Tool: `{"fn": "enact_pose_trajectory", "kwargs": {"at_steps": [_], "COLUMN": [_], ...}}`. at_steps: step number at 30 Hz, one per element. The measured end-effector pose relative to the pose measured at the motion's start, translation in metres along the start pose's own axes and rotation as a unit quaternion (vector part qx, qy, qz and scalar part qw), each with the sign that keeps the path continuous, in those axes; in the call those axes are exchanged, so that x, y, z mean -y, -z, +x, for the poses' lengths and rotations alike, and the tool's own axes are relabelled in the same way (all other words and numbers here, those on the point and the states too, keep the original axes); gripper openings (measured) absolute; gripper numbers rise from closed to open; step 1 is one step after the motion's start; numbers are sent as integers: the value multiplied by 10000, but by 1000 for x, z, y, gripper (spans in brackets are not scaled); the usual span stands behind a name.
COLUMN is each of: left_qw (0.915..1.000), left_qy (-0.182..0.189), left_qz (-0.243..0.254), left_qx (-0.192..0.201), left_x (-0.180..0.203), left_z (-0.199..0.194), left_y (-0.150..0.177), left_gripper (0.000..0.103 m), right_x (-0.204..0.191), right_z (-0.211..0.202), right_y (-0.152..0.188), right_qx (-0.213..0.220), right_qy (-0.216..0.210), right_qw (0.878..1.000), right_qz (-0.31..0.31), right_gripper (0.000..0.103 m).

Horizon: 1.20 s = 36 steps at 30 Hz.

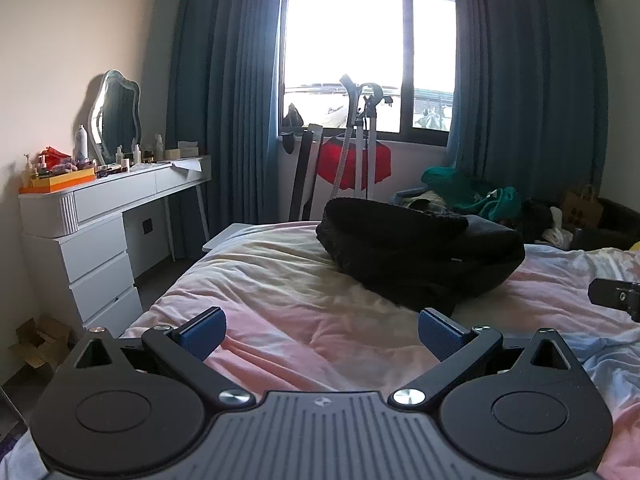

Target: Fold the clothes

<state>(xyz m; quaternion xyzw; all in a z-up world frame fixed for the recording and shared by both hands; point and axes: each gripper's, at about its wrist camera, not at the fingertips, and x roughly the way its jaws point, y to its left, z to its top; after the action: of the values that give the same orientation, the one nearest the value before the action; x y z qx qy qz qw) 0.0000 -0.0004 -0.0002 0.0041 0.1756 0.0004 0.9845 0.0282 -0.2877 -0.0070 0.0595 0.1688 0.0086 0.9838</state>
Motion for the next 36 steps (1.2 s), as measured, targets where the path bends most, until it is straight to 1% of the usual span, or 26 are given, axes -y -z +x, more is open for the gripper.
{"fn": "enact_pose_trajectory", "kwargs": {"at_steps": [15, 27, 34, 36], "left_qw": [10000, 9999, 10000, 10000], "left_qy": [-15, -103, -77, -55], "left_qz": [-12, -39, -4, -5], "left_qx": [-15, 15, 35, -11], "left_x": [10, 10, 12, 12], "left_z": [2, 3, 4, 6], "left_y": [8, 11, 14, 15], "left_gripper": [103, 103, 103, 103], "right_x": [-2, -3, -1, -1], "right_z": [-12, -14, -14, -13], "right_y": [-2, -2, -2, -1], "right_qx": [134, 118, 134, 138], "right_qy": [-20, -55, -76, -48], "right_qw": [9999, 9999, 9998, 9998], "right_qz": [-45, -104, -134, -124], "right_gripper": [103, 103, 103, 103]}}
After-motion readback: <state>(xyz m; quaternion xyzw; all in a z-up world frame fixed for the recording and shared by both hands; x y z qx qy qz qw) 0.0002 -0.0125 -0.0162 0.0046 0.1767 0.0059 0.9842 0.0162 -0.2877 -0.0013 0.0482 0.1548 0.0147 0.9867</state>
